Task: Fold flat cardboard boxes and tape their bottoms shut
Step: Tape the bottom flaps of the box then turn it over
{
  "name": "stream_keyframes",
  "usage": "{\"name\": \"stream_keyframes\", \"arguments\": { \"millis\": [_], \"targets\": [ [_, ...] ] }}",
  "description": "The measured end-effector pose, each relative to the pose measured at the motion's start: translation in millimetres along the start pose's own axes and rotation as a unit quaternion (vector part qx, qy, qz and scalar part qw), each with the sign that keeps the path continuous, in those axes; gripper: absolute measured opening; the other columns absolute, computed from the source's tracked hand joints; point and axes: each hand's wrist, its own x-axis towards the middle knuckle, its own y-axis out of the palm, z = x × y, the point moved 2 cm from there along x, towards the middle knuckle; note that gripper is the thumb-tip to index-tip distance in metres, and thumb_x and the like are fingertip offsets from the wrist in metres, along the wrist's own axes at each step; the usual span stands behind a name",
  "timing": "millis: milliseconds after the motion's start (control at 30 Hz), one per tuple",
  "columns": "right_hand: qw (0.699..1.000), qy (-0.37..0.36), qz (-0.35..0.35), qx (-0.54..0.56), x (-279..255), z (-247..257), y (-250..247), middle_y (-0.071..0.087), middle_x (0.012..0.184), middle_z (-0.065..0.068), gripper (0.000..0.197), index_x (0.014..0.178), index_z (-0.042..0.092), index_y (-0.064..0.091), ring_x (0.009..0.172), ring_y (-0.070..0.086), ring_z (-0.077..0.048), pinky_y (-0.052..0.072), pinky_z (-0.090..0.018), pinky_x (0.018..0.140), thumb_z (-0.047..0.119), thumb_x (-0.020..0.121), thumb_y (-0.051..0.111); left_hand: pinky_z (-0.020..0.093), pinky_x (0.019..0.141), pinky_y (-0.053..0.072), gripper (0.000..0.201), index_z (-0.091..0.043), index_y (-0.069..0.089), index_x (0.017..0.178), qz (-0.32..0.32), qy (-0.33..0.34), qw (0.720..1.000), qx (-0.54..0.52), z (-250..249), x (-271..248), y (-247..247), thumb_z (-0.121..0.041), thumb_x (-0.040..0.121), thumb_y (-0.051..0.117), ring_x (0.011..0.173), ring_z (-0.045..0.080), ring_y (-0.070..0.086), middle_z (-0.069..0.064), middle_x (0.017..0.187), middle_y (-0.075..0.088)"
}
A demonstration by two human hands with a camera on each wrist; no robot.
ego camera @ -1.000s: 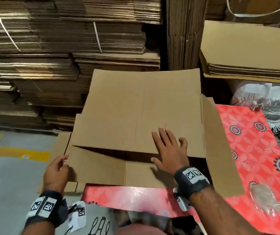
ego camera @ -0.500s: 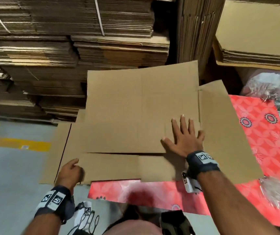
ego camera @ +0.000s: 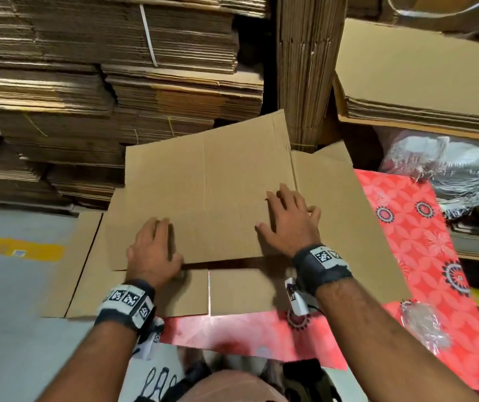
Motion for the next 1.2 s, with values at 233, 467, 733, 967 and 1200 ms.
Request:
{"name": "stream_keyframes", "arguments": {
  "millis": [233, 467, 733, 967, 1200],
  "targets": [
    [0.996, 0.024, 0.067, 0.057, 21.3, -47.5, -13.4, -0.004, 0.172, 0.004, 0.088, 0.163, 0.03, 0.004, 0.157, 0.005, -0.028, 0.025, -0.067, 0.115, 0.067, 0.095, 0.046, 0.07, 0.113, 0.024, 0.109, -0.051, -0.006, 0.156, 0.111, 0.145, 0.981, 0.061, -114.1, 25.8, 21.1, -0.053, 0.08, 0.072, 0.156, 0.027, -0.005, -0.006, 0.169, -0.013],
    [0.985, 0.05, 0.152, 0.066, -6.5, -57.4, 29.3, -0.014, 0.17, 0.013, 0.074, 0.164, 0.025, 0.006, 0.157, 0.008, -0.019, 0.026, -0.065, 0.115, 0.058, 0.103, 0.032, 0.068, 0.114, 0.029, 0.11, -0.056, -0.004, 0.154, 0.201, 0.191, 0.958, 0.077, -111.2, 30.8, 65.0, -0.06, 0.073, 0.07, 0.155, 0.03, -0.012, -0.006, 0.169, -0.011],
    [0.979, 0.07, 0.16, 0.103, -6.6, -47.0, 32.2, -0.015, 0.169, 0.014, 0.072, 0.164, 0.027, 0.004, 0.157, 0.004, -0.018, 0.024, -0.067, 0.114, 0.055, 0.104, 0.032, 0.046, 0.125, 0.018, 0.114, -0.041, -0.001, 0.16, 0.223, 0.231, 0.945, 0.057, -105.4, 56.1, 73.5, -0.049, 0.076, 0.076, 0.154, 0.034, 0.005, 0.008, 0.167, 0.006],
    [0.972, 0.035, 0.037, 0.229, 45.6, -67.7, -6.1, 0.052, 0.142, -0.006, 0.053, 0.144, 0.021, 0.046, 0.123, 0.053, -0.027, 0.045, -0.047, 0.105, 0.051, 0.101, 0.04, 0.041, 0.121, 0.029, 0.107, -0.043, 0.015, 0.159, 0.194, 0.196, 0.961, -0.013, -101.4, 63.4, 87.3, -0.036, 0.075, 0.081, 0.147, 0.031, 0.021, 0.003, 0.162, 0.011],
    [0.99, 0.03, 0.038, 0.133, 167.1, -135.0, -33.1, 0.061, 0.137, -0.011, 0.053, 0.136, 0.018, 0.058, 0.123, 0.056, -0.032, 0.045, -0.045, 0.103, 0.055, 0.102, 0.043, 0.038, 0.117, 0.033, 0.085, -0.046, 0.032, 0.154, 0.182, 0.122, 0.972, -0.086, -107.0, 62.7, 94.9, -0.057, 0.079, 0.07, 0.137, 0.026, 0.033, -0.001, 0.147, 0.02]
  ]
}}
